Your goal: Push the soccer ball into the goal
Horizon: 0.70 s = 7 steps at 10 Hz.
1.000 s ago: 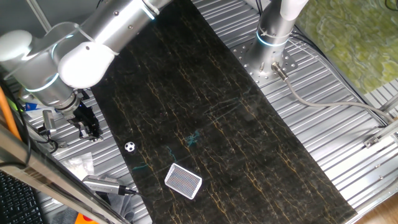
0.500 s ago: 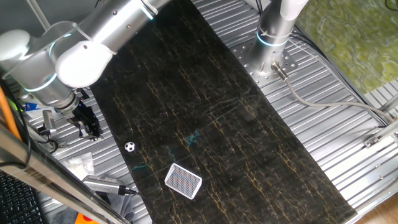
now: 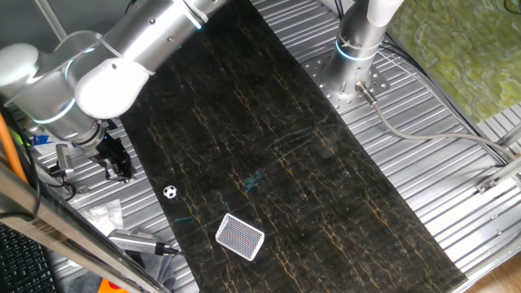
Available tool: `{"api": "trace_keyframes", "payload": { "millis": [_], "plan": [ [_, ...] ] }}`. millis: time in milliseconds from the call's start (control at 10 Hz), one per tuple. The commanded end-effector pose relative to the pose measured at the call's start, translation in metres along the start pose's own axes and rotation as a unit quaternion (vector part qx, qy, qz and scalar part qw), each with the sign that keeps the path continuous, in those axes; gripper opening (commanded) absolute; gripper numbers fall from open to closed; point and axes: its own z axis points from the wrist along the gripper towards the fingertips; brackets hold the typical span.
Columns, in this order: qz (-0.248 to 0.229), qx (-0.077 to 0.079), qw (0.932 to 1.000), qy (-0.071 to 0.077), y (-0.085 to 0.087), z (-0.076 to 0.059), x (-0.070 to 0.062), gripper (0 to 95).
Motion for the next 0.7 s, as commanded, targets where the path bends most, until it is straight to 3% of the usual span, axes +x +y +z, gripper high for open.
{"api": "trace_keyframes", "payload": {
  "millis": [100, 700],
  "plan": [
    [-0.001, -0.003, 0.9999, -0.011, -0.009, 0.002, 0.007, 19.0],
    [0.004, -0.016, 0.9995, -0.027, -0.034, 0.004, 0.026, 19.0]
  ]
}}
